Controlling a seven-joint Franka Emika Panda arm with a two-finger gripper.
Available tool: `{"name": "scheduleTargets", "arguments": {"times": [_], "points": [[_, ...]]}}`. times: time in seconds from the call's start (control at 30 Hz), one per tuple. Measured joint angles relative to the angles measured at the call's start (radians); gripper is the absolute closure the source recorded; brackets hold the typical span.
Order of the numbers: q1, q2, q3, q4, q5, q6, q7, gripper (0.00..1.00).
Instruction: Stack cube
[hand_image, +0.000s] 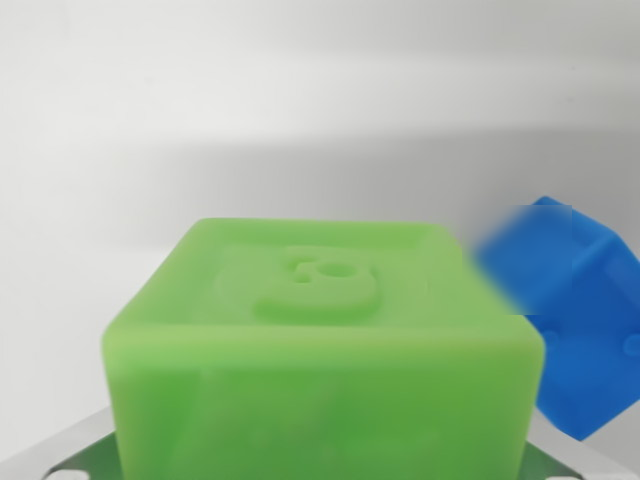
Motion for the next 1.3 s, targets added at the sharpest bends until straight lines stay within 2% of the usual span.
{"name": "scheduleTargets", "arguments": {"times": [1.3], "points": [[-0.078,-0.075,0.000,-0.040,-0.003,-0.034,-0.435,1.00]]}}
